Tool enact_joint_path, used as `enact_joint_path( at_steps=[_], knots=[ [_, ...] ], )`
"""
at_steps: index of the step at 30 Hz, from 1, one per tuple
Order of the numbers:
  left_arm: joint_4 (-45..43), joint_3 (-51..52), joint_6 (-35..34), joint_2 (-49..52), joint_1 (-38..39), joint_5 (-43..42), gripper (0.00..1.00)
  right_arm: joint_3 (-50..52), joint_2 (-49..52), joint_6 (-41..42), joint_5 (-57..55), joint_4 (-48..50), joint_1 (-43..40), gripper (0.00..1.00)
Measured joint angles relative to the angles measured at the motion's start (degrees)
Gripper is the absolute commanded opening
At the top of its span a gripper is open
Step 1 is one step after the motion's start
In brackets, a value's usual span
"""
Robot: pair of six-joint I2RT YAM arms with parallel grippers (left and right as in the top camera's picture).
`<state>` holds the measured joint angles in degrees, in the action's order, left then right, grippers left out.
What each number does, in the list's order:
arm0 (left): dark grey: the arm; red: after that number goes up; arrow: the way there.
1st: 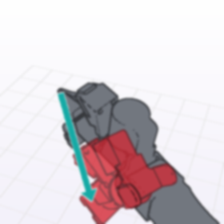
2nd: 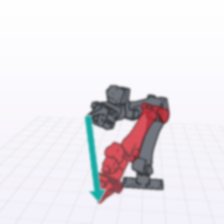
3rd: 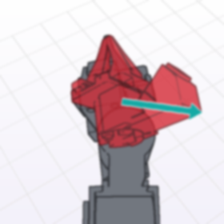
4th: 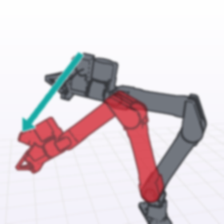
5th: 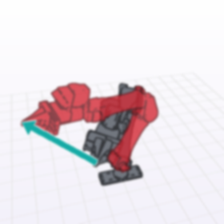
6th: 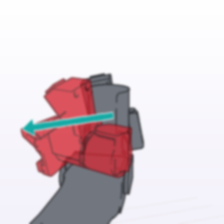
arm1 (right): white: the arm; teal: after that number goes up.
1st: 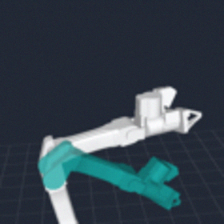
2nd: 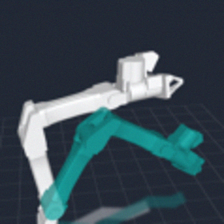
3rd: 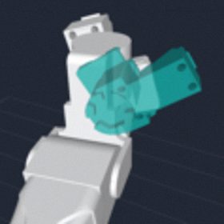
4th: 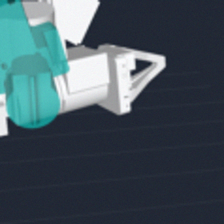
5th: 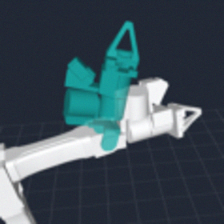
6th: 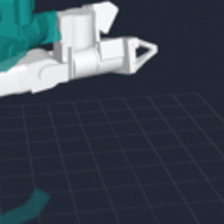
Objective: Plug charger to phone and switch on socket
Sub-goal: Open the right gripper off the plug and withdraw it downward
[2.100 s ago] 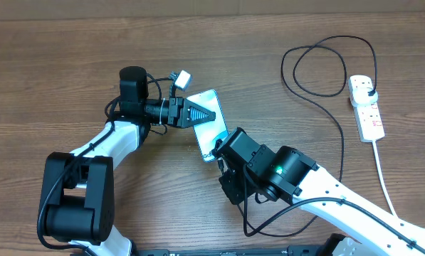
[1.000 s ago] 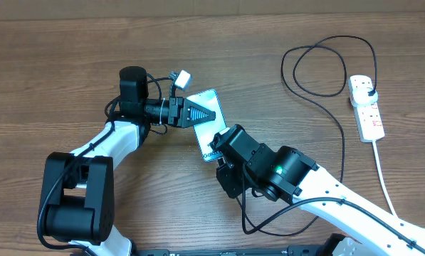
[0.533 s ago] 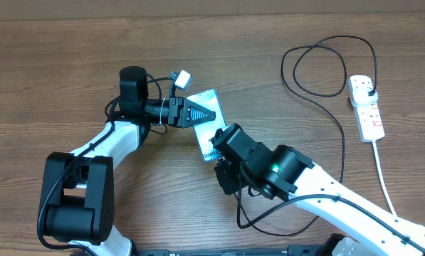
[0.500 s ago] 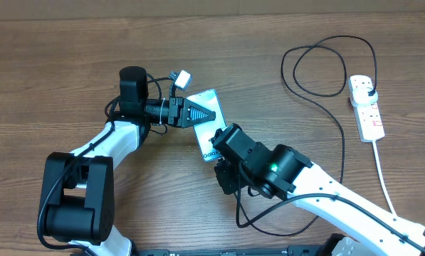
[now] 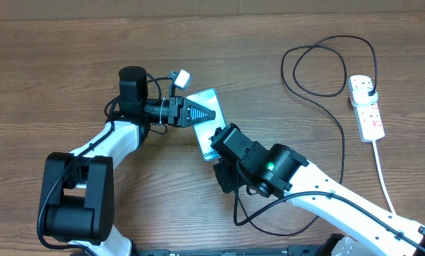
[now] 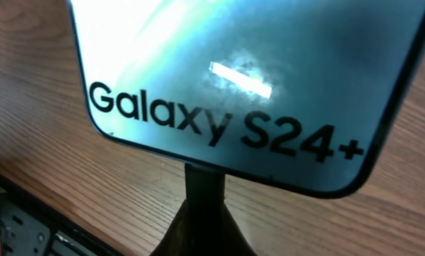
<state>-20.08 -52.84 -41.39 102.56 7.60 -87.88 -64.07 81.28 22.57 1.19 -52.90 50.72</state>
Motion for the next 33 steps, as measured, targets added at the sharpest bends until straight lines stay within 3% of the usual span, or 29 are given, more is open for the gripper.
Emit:
enact_joint_path(
  at_steps=[31, 33],
  knots=[
    [0.3, -1.0, 0.7, 0.0, -3.0, 1.1, 0.04, -0.3, 0.8, -3.1, -2.7, 6.6, 0.0, 0.04],
    [0.2, -1.2, 0.7, 0.0, -3.2, 1.1, 0.04, -0.3, 0.9, -3.1, -2.7, 6.8, 0.0, 0.12]
  ],
)
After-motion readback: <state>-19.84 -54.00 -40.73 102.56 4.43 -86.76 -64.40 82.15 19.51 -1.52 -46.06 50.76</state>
